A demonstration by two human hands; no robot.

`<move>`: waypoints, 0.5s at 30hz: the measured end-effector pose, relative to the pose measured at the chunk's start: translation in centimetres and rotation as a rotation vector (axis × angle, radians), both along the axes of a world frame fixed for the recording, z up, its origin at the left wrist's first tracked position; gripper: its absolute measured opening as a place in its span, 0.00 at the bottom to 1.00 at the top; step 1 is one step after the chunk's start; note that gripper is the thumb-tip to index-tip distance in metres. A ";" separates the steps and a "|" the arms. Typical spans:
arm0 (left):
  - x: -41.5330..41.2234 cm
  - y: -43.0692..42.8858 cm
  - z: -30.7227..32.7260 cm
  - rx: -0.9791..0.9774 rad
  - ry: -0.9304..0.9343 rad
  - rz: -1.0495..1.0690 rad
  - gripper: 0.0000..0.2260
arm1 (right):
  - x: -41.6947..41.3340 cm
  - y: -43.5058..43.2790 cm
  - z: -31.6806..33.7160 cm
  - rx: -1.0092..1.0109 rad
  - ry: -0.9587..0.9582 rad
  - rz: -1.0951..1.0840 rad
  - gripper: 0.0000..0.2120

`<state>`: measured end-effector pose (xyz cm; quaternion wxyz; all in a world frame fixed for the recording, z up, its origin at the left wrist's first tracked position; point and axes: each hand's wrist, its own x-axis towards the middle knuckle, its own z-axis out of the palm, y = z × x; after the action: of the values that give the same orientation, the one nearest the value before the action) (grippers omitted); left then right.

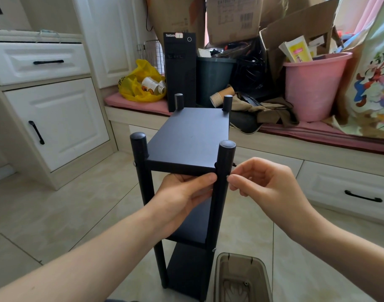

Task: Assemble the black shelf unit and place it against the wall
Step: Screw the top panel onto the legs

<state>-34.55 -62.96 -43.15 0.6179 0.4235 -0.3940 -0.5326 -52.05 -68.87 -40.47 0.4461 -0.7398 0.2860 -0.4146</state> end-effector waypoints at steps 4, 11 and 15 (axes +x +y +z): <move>-0.2 0.1 0.2 0.021 0.009 0.026 0.16 | 0.0 -0.5 -0.3 0.063 0.010 -0.044 0.06; -0.8 1.2 1.3 0.167 -0.156 0.103 0.12 | -0.1 -0.9 0.1 0.176 0.080 0.140 0.25; -0.5 2.5 2.9 0.070 -0.747 0.174 0.04 | 0.0 -1.2 0.1 0.270 0.085 0.165 0.19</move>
<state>-35.04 -60.44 -40.29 0.4598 0.6412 -0.5360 -0.3003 -52.00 -70.04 -40.32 0.5616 -0.7109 0.2960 -0.3026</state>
